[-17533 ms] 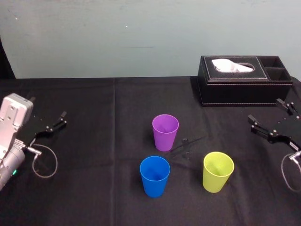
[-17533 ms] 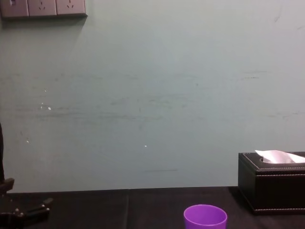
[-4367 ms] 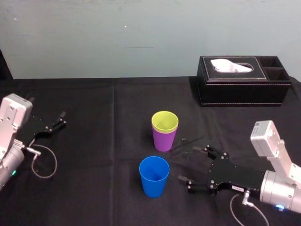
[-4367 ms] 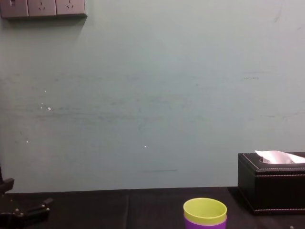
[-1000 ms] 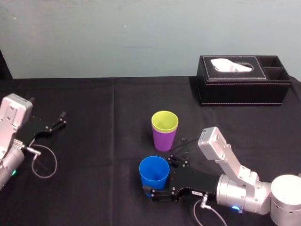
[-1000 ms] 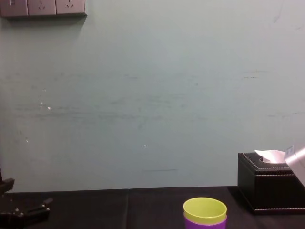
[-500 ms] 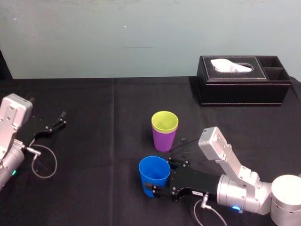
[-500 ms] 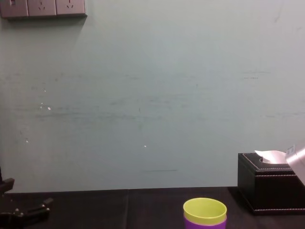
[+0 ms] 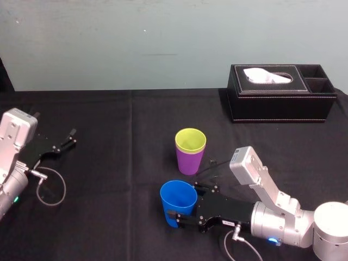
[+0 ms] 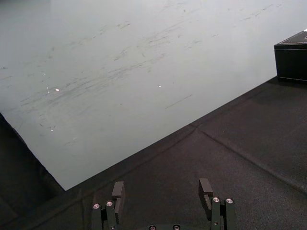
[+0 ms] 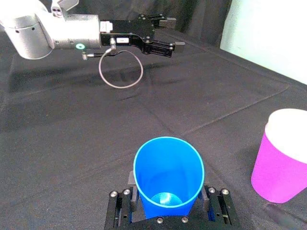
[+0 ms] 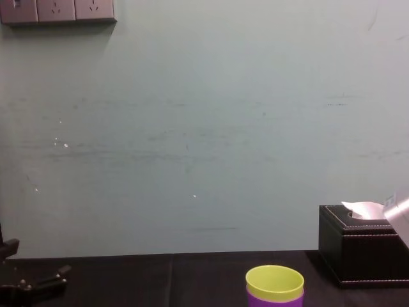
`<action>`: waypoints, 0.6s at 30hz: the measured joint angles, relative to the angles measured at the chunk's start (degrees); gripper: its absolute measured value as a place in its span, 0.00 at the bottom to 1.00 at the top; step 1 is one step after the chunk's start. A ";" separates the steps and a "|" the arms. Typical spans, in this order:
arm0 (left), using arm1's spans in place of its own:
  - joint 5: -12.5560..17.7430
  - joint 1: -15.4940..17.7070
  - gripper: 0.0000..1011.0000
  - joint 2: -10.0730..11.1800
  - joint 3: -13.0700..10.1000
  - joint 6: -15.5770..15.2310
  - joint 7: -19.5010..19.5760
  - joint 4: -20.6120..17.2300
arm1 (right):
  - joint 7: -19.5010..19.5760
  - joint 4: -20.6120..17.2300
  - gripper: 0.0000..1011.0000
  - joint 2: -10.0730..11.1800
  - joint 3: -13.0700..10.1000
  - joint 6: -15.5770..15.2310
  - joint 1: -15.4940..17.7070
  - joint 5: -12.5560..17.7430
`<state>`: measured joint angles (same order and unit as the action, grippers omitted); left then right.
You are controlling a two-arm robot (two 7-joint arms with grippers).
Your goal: Stack the three plastic cups sequentially using one hand.
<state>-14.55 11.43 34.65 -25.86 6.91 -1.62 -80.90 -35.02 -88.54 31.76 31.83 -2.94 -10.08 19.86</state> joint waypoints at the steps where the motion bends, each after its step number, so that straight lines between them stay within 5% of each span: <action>1: 0.00 0.00 1.00 0.00 0.00 0.00 0.00 0.00 | 0.00 0.00 0.71 0.00 0.00 0.00 0.00 0.00; 18: 0.00 0.00 1.00 0.00 0.00 0.00 0.00 0.00 | 0.00 0.00 0.71 0.00 0.00 0.00 0.00 -0.01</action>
<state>-14.55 11.43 34.65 -25.86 6.91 -1.62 -80.90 -35.01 -88.54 31.76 31.83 -2.94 -10.08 19.85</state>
